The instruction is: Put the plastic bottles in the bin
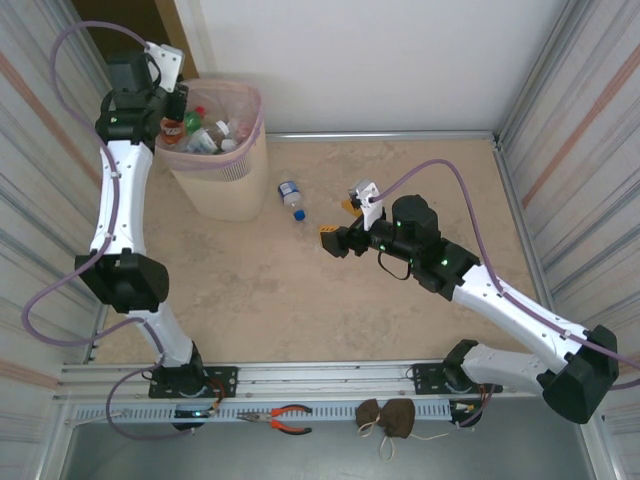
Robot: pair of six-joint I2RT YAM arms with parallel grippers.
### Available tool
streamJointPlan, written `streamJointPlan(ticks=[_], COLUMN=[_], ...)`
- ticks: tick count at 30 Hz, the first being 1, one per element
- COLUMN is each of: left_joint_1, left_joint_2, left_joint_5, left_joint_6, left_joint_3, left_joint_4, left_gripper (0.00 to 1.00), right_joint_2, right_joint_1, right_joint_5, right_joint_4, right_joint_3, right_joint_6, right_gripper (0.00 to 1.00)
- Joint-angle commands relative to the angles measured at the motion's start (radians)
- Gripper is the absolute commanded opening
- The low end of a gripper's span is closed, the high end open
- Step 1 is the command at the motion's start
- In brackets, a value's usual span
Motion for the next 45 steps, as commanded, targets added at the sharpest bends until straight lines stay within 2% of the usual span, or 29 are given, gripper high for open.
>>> streamJointPlan(ticks=[1,5,10,15,23,34,37,45], left_joint_1=[0.015,0.015,0.009,-0.004,-0.062,-0.074,-0.071,-0.069], left_joint_2=[0.030,0.050,0.046,0.033,0.006,0.015,-0.005,-0.062], left_joint_5=[0.020,0.046,0.112,0.155,0.221,0.390,0.413,0.386], left_joint_6=[-0.017,-0.038,-0.074,-0.099,-0.130,-0.236,-0.249,-0.258], left_joint_3=[-0.060,-0.077,-0.088,-0.104,-0.138,-0.082,-0.068,-0.037], left_joint_4=[-0.070,-0.080,-0.077,-0.079,-0.102,-0.151,-0.168,-0.255], left_gripper=[0.16,0.17,0.27,0.28,0.50,0.66,0.65,0.42], right_joint_2=[0.007,0.010,0.011,0.011,0.007,-0.010,-0.015,-0.016], right_joint_1=[0.007,0.007,0.008,0.007,0.007,0.007,0.008,0.007], right_joint_5=[-0.003,-0.004,-0.002,-0.004,-0.006,-0.002,-0.001,-0.001], right_joint_4=[-0.001,-0.001,-0.002,-0.001,-0.001,-0.007,-0.009,-0.006], right_joint_3=[0.027,0.028,0.029,0.031,0.028,0.024,0.024,0.026], right_joint_6=[0.019,0.019,0.018,0.018,0.017,0.011,0.012,0.013], right_gripper=[0.85,0.85,0.85,0.85,0.85,0.85,0.85,0.85])
